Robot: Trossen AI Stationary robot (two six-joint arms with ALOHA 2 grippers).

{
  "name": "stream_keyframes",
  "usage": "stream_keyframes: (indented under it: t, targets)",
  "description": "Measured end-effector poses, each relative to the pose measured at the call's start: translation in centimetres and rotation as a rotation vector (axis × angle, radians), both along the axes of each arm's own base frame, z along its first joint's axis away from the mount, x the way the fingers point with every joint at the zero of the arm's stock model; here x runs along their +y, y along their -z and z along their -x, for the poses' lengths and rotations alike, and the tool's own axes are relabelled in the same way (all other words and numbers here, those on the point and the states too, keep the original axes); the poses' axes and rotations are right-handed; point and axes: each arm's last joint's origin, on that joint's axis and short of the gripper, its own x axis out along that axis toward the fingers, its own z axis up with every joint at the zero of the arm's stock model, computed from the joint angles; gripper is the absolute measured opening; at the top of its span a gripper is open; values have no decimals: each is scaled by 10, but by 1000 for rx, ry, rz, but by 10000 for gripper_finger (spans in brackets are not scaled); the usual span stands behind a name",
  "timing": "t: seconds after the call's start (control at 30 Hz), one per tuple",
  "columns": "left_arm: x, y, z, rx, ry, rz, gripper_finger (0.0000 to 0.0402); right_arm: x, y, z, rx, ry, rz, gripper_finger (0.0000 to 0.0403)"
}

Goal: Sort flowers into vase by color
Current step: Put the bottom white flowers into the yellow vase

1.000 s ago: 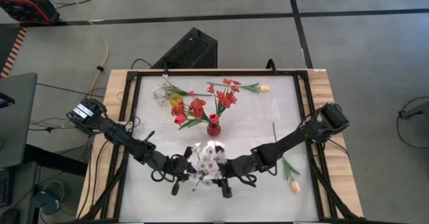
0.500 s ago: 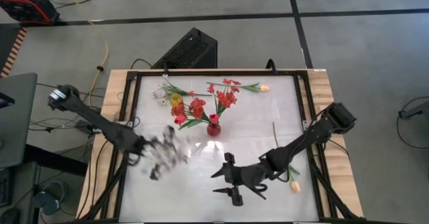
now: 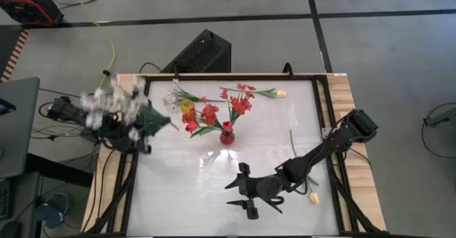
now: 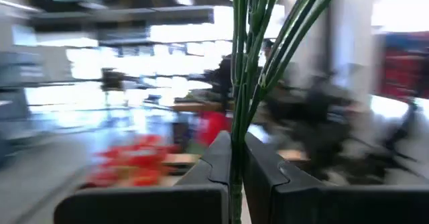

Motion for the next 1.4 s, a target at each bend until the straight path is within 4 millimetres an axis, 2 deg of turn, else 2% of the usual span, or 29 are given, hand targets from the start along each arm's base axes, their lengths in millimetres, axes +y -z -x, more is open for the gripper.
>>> stream_keyframes:
  t: [0.27,0.4,0.57,0.8,1.03,1.4]
  targets:
    - [35,6,-2,96,-372,-113,0,-5,0,-3,-1,16,-1,264]
    - [60,9,-2,108,-485,-119,0,-7,0,-4,-4,21,-2,264]
    - [96,32,-5,171,-501,-39,0,-7,-1,-4,-7,20,-4,264]
    - [136,49,-3,141,-428,73,0,-6,-1,-4,-7,18,-5,264]
    - [147,83,3,64,-342,181,0,-5,-1,-4,-6,17,-5,264]
    - [144,102,7,37,-313,178,0,-5,-1,-4,-8,23,-24,264]
